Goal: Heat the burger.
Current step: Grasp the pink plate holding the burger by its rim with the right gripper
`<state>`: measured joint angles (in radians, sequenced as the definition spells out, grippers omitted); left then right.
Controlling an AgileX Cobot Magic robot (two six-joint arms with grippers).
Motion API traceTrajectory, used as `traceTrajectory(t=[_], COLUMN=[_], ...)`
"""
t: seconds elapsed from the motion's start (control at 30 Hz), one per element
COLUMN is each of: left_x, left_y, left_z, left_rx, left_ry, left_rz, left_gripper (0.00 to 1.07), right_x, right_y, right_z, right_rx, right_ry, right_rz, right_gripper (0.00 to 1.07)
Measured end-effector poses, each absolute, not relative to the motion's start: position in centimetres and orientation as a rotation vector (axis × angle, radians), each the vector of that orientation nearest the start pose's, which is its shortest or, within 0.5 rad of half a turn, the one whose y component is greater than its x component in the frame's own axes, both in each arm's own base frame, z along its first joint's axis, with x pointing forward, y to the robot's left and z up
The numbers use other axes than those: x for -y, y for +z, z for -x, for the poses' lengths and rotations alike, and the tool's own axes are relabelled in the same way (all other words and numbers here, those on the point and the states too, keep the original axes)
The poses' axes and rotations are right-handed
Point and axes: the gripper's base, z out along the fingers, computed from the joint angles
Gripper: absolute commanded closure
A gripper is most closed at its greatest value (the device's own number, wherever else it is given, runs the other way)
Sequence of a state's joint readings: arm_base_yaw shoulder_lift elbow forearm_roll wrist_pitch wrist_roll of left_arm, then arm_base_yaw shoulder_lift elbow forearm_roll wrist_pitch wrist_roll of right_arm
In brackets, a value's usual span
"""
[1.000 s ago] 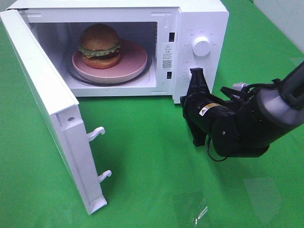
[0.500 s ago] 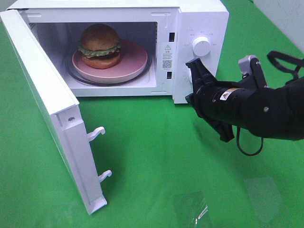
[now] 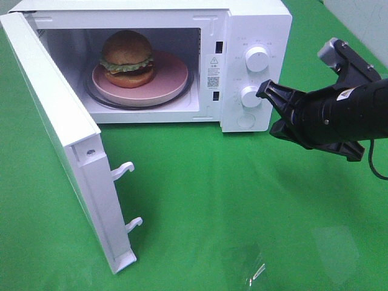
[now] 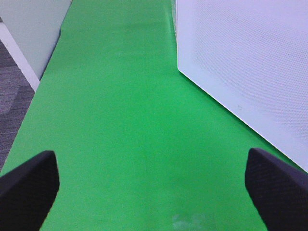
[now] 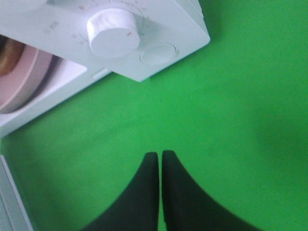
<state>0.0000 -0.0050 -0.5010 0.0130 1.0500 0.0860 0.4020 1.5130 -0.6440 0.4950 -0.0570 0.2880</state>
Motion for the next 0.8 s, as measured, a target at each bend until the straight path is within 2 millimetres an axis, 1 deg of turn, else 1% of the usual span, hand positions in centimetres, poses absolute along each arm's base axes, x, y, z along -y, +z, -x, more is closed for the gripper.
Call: traceTrajectory(t=[0.03,0.07,0.1,0.17,0.2,0.23,0.27,0.3,0.33,0.37,0.4,0.47,0.57,0.6,0.63,0.7,0.73,0.77,0.8], left_x=[-0.1,-0.1,-0.1,-0.1,-0.1,-0.1,-0.1,-0.1,-0.1,-0.1,-0.1,-0.1,-0.1,-0.1,-0.1,-0.1,-0.1,-0.1,-0.1], left_y=[27.8,27.8,27.8,27.8,27.8,27.8,27.8,27.8,27.8,27.8,27.8,27.8,27.8,27.8,27.8,27.8,27.8,27.8,27.8], left_z=[0.5,0.5,0.5,0.5,0.5,0.5,0.5,0.5,0.5,0.5,0.5,0.5,0.5,0.5,0.5,0.5,0.5,0.5,0.5], left_rx=[-2.026,-2.026,-2.026,-2.026,-2.026,-2.026,-2.026,-2.026,-2.026,-2.026,-2.026,-2.026,-2.026,-2.026,-2.026,-2.026,-2.026,-2.026,-2.026], left_ry=[0.07,0.07,0.07,0.07,0.07,0.07,0.07,0.07,0.07,0.07,0.07,0.07,0.07,0.07,0.07,0.07,0.07,0.07,0.07], left_rz=[-0.087,-0.087,-0.087,-0.087,-0.087,-0.087,-0.087,-0.087,-0.087,-0.087,-0.087,-0.087,-0.087,-0.087,-0.087,-0.087,-0.087,-0.087,-0.087], left_gripper=[0.09,0.09,0.09,0.09,0.09,0.09,0.09,0.09,0.09,0.09,0.09,0.09,0.09,0.09,0.09,0.09,0.09,0.09,0.09], right_x=[-10.9,-10.7,-10.7,-10.9,-10.9,-11.1,-11.1,-11.3,-11.3,-11.4,-11.4,-11.4,-11.3,-11.1,-11.1,-10.6,-10.6,-10.4,-10.4], right_y=[18.5,18.7,18.7,19.1,19.1,19.5,19.5,20.1,20.1,20.6,20.6,21.8,22.1,22.6,22.6,23.6,23.6,24.1,24.1], right_z=[-26.2,-26.2,-26.2,-26.2,-26.2,-26.4,-26.4,-26.7,-26.7,-26.9,-26.9,-27.4,-27.5,-27.7,-27.7,-28.1,-28.1,-28.3,-28.3], right_rx=[-2.326,-2.376,-2.376,-2.441,-2.441,-2.478,-2.478,-2.501,-2.501,-2.527,-2.527,-2.55,-2.553,-2.563,-2.563,-2.551,-2.551,-2.531,-2.531], right_ry=[0.564,0.544,0.544,0.516,0.516,0.493,0.493,0.469,0.469,0.433,0.433,0.325,0.287,0.211,0.211,0.049,0.049,-0.01,-0.01], right_rz=[-0.462,-0.408,-0.408,-0.278,-0.278,-0.175,-0.175,-0.078,-0.078,0.018,0.018,0.206,0.255,0.349,0.349,0.544,0.544,0.633,0.633], right_gripper=[1.03,1.03,1.03,1.03,1.03,1.03,1.03,1.03,1.03,1.03,1.03,1.03,1.03,1.03,1.03,1.02,1.02,1.03,1.03])
